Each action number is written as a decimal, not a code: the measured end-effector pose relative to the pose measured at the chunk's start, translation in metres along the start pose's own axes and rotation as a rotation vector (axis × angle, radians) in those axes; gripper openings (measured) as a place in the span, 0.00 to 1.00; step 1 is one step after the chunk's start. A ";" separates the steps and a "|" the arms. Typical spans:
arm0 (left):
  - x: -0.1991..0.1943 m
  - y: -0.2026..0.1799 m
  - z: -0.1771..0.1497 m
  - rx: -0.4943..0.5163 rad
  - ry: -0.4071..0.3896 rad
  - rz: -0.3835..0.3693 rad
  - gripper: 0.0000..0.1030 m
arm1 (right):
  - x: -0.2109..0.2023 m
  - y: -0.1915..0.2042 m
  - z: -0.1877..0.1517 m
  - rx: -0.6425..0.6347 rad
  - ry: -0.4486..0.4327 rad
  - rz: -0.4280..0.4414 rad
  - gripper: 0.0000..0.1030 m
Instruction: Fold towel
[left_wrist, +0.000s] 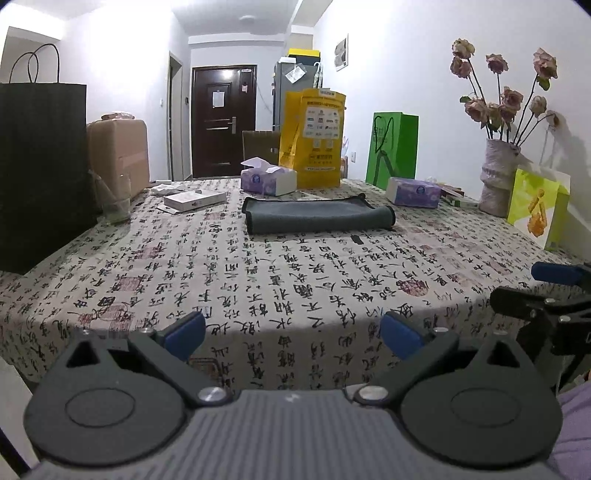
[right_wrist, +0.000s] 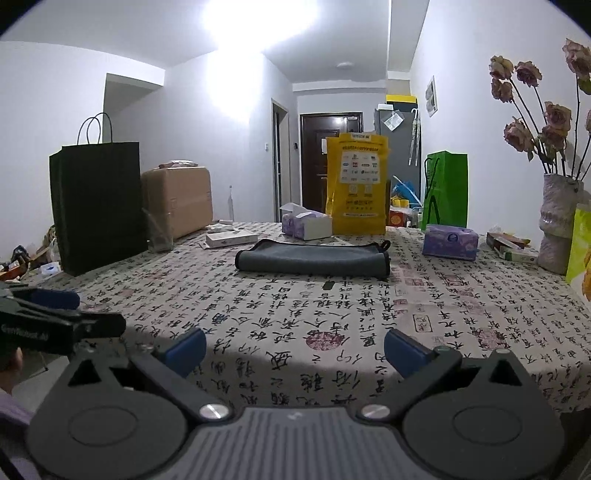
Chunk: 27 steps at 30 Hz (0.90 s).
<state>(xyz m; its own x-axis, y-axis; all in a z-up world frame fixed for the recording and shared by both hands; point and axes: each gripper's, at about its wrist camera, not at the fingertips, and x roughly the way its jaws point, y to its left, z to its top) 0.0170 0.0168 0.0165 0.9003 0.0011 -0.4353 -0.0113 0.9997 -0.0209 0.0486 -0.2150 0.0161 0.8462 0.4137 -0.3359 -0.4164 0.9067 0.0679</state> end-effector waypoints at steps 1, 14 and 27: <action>0.000 0.000 0.000 -0.001 0.000 0.001 1.00 | -0.001 0.000 0.000 -0.001 0.000 -0.001 1.00; -0.007 0.006 -0.011 -0.012 0.025 -0.010 1.00 | -0.011 -0.002 -0.006 0.013 0.034 0.018 1.00; -0.009 0.005 -0.014 -0.010 0.016 -0.016 1.00 | -0.012 -0.001 -0.008 0.020 0.043 0.028 1.00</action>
<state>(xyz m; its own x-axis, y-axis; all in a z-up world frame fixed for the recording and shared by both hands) 0.0029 0.0219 0.0081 0.8932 -0.0149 -0.4494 -0.0016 0.9993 -0.0363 0.0368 -0.2215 0.0125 0.8190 0.4353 -0.3738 -0.4326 0.8965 0.0961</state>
